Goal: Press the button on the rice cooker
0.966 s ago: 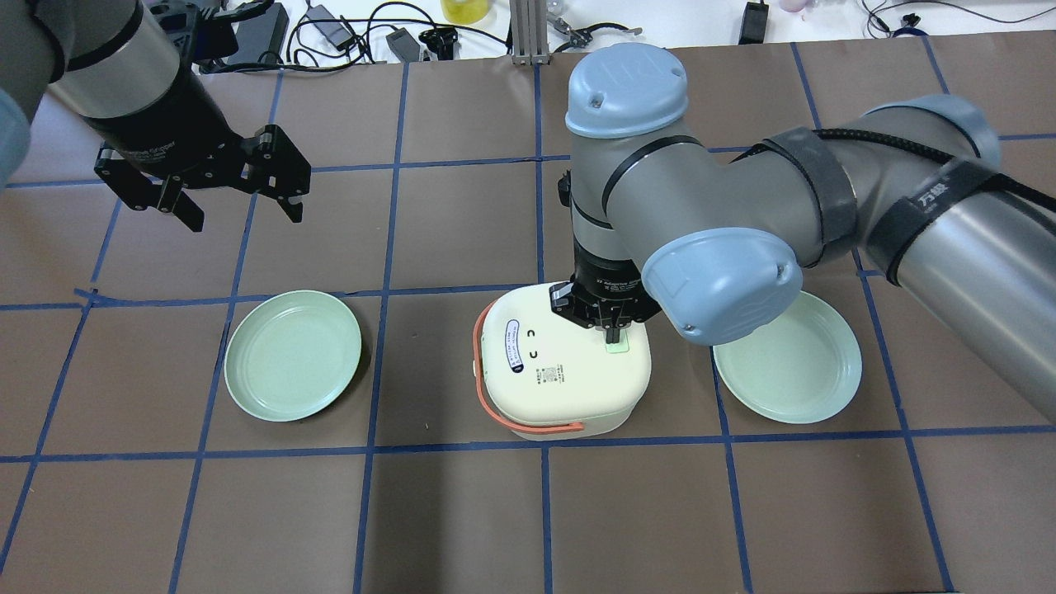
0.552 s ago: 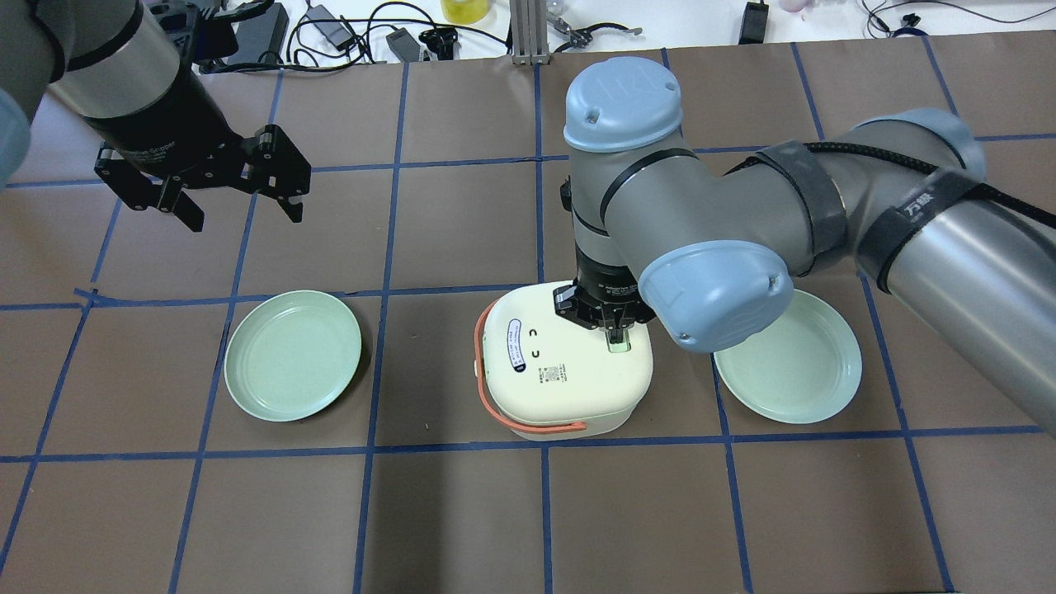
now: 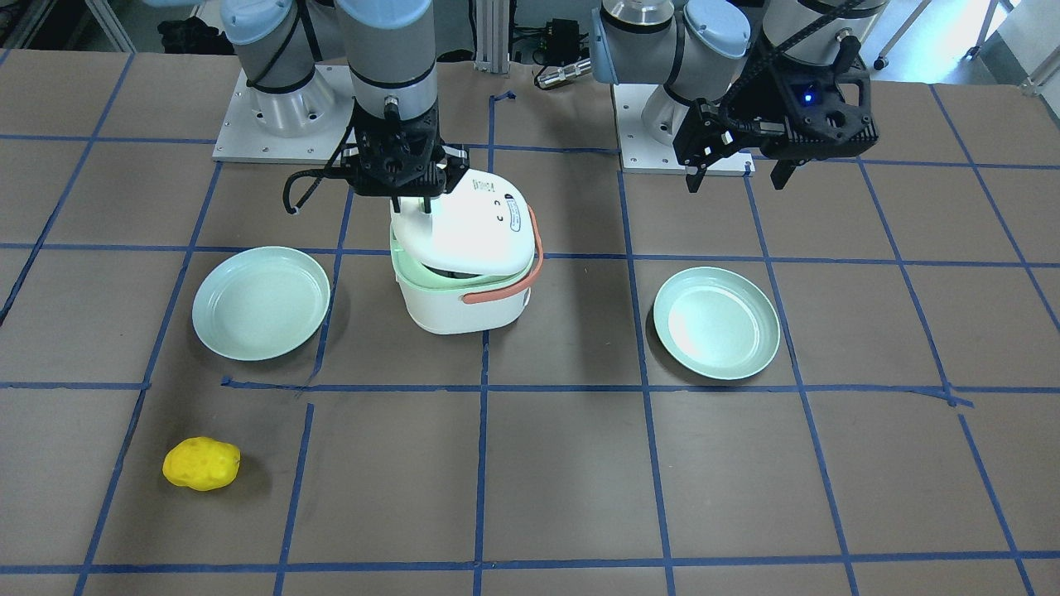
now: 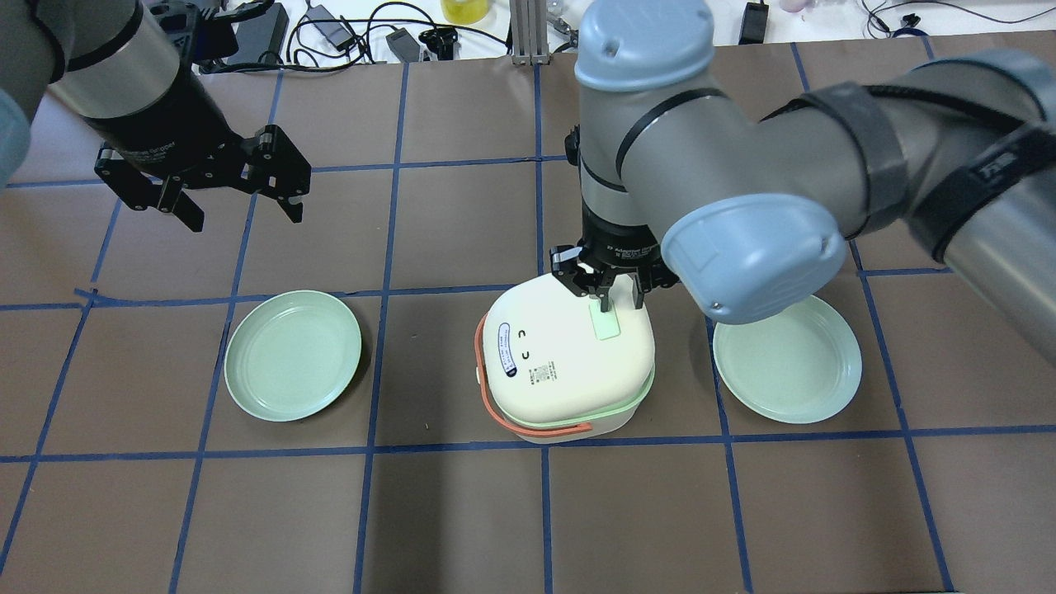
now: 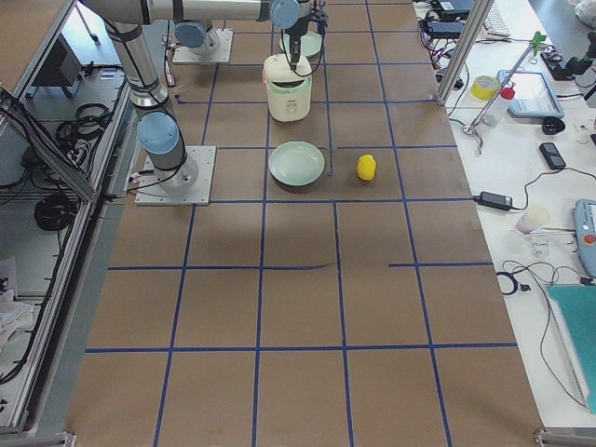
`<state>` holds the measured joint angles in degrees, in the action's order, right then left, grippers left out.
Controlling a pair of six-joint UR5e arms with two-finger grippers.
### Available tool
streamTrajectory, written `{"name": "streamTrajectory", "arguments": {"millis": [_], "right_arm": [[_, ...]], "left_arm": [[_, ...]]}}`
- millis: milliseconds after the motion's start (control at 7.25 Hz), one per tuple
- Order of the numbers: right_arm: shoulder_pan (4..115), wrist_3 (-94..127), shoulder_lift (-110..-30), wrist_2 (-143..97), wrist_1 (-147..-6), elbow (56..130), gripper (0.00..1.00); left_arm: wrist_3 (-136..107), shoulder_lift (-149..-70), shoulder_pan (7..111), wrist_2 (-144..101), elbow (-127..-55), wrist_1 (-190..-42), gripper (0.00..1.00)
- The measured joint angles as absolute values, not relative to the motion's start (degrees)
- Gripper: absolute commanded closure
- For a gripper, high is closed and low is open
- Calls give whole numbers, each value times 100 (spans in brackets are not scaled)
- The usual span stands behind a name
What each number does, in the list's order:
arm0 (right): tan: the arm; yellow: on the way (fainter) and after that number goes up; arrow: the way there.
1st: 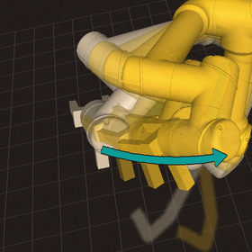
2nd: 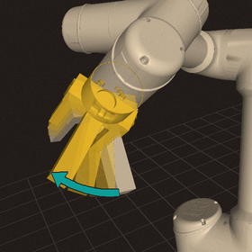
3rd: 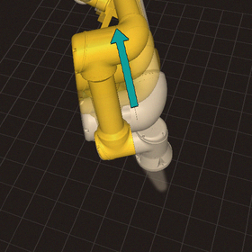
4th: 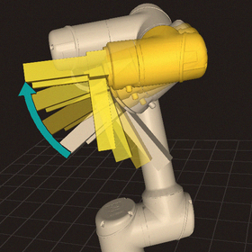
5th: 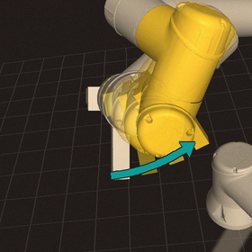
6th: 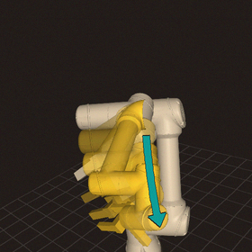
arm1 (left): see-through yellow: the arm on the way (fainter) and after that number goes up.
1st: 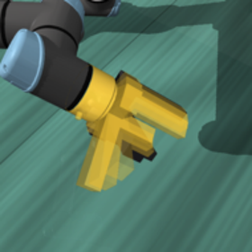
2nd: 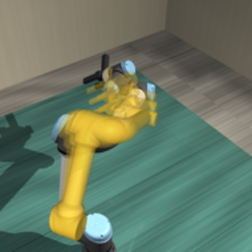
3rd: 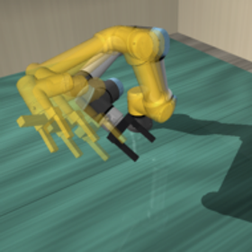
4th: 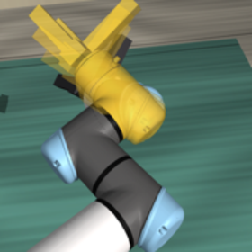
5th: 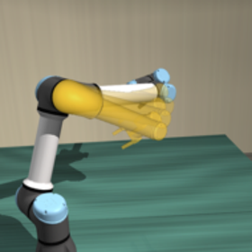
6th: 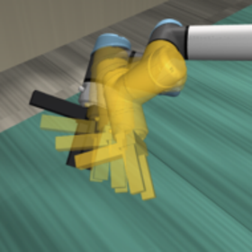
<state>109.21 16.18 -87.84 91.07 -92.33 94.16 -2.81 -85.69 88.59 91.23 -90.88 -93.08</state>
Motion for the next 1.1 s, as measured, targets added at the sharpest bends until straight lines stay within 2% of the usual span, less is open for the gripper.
{"name": "streamTrajectory", "arguments": {"millis": [276,552,828,1103], "right_arm": [[10485,1148,-8835,9274,-8611,8681,0],[9552,654,-8846,9244,-8425,8173,0],[8925,408,-8852,9144,-8310,7926,0],[8811,355,-8858,9073,-8323,7901,0]], "left_arm": [[-287,-8569,8859,9123,-9088,-9308,0],[-290,-8569,8859,9123,-9088,-9308,0],[-284,-8569,8859,9123,-9088,-9307,0],[-282,-8569,8859,9123,-9088,-9307,0]]}}
